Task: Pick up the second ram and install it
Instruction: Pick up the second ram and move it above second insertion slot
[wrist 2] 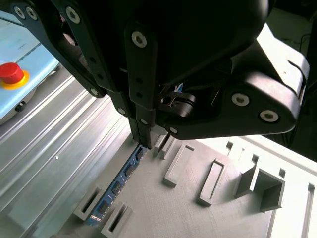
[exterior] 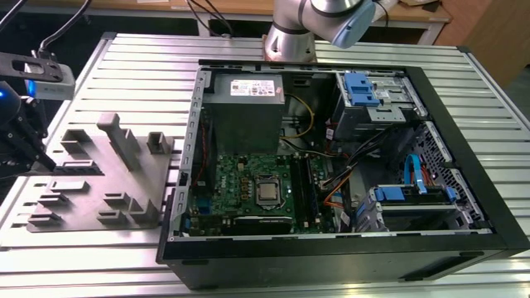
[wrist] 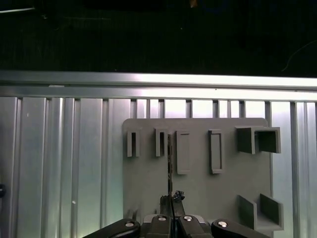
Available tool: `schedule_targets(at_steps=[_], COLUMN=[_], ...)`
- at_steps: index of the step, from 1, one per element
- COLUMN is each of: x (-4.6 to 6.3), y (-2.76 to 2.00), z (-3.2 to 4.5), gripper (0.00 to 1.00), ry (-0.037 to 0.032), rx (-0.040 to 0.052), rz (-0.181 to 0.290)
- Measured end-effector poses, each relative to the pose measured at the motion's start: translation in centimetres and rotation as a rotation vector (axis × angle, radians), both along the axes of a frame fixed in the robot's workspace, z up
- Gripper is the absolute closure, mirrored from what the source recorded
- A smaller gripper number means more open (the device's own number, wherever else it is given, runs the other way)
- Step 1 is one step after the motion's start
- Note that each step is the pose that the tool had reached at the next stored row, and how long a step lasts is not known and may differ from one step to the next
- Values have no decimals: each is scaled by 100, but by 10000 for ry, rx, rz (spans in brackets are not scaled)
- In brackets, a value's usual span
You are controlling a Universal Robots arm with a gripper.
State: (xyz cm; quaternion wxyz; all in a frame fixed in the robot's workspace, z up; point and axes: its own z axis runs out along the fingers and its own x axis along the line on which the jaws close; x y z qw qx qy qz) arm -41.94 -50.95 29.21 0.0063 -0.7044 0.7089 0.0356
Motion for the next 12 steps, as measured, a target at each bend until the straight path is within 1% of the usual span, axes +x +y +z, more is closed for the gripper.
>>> schedule_targets(at_steps=[4, 12], x=[0, 0], y=[0, 0], z=[62, 231], gripper=[92, 92], ry=[2, 0], rx=[-1, 1], rz=[0, 0])
